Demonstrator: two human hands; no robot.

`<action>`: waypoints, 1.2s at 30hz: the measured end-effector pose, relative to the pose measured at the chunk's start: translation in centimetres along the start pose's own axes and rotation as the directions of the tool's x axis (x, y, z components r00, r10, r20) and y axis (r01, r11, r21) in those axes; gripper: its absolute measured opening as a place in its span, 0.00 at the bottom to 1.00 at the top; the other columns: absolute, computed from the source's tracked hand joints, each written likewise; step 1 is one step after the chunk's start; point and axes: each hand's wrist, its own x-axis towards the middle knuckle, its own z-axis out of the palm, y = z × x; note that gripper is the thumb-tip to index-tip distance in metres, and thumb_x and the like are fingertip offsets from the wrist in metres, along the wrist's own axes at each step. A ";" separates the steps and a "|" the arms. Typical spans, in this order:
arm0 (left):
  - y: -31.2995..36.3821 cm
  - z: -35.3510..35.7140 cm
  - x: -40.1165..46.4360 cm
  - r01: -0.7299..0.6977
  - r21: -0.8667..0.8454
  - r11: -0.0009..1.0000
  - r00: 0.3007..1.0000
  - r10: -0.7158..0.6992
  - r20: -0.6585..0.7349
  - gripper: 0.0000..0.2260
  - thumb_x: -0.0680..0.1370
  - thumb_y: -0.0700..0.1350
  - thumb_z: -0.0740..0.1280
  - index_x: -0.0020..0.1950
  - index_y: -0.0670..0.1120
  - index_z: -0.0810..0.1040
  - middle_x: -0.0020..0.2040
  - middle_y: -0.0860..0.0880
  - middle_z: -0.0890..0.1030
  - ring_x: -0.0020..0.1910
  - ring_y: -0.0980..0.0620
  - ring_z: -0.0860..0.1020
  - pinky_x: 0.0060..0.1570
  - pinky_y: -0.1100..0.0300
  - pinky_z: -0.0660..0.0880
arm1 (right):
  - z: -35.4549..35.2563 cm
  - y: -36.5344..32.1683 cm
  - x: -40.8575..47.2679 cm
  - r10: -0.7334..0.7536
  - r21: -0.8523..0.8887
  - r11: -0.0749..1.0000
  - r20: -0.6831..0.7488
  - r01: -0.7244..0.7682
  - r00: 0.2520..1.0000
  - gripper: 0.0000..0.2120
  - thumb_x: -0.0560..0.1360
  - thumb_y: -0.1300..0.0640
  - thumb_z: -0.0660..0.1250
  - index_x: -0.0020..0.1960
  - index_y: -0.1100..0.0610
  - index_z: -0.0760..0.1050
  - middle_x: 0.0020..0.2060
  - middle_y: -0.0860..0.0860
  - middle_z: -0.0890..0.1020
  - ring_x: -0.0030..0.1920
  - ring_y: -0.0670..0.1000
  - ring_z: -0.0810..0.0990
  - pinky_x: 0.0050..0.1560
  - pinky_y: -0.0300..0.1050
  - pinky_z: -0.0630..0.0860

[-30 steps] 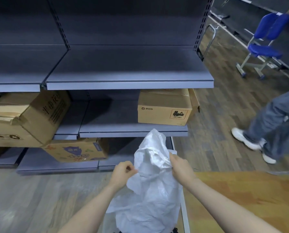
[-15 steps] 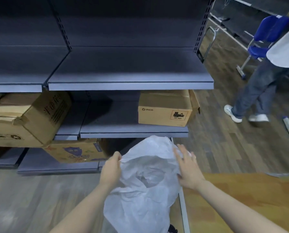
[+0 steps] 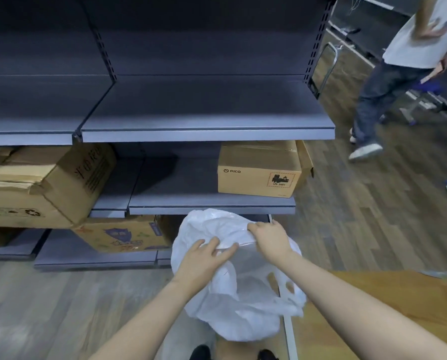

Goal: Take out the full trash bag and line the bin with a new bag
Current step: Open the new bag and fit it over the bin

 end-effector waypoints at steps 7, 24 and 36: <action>-1.1 0.2 -1.7 0.175 0.141 0.974 0.957 -0.202 0.209 0.10 0.51 0.38 0.75 0.24 0.46 0.75 0.31 0.48 0.76 0.19 0.51 0.70 0.27 0.65 0.71 | 0.5 2.7 -1.2 0.099 -0.065 0.994 0.250 -0.085 0.963 0.21 0.71 0.71 0.58 0.62 0.56 0.68 0.50 0.53 0.79 0.52 0.55 0.77 0.58 0.47 0.66; -3.1 3.4 -6.6 0.834 -0.134 0.536 0.512 -0.659 0.551 0.26 0.77 0.30 0.52 0.73 0.48 0.61 0.75 0.40 0.55 0.58 0.40 0.74 0.49 0.55 0.71 | 0.0 6.8 -3.5 0.428 0.356 0.724 0.439 -0.590 0.790 0.09 0.74 0.66 0.57 0.43 0.59 0.75 0.44 0.55 0.79 0.48 0.59 0.78 0.41 0.44 0.68; 3.9 4.8 -2.0 0.613 -0.564 0.554 0.721 -0.099 0.686 0.57 0.60 0.61 0.75 0.78 0.53 0.41 0.71 0.57 0.66 0.66 0.52 0.71 0.58 0.60 0.73 | 0.8 -7.4 -6.6 0.087 0.700 0.268 0.667 -0.662 0.740 0.28 0.82 0.59 0.50 0.77 0.44 0.42 0.73 0.45 0.58 0.74 0.51 0.58 0.66 0.37 0.58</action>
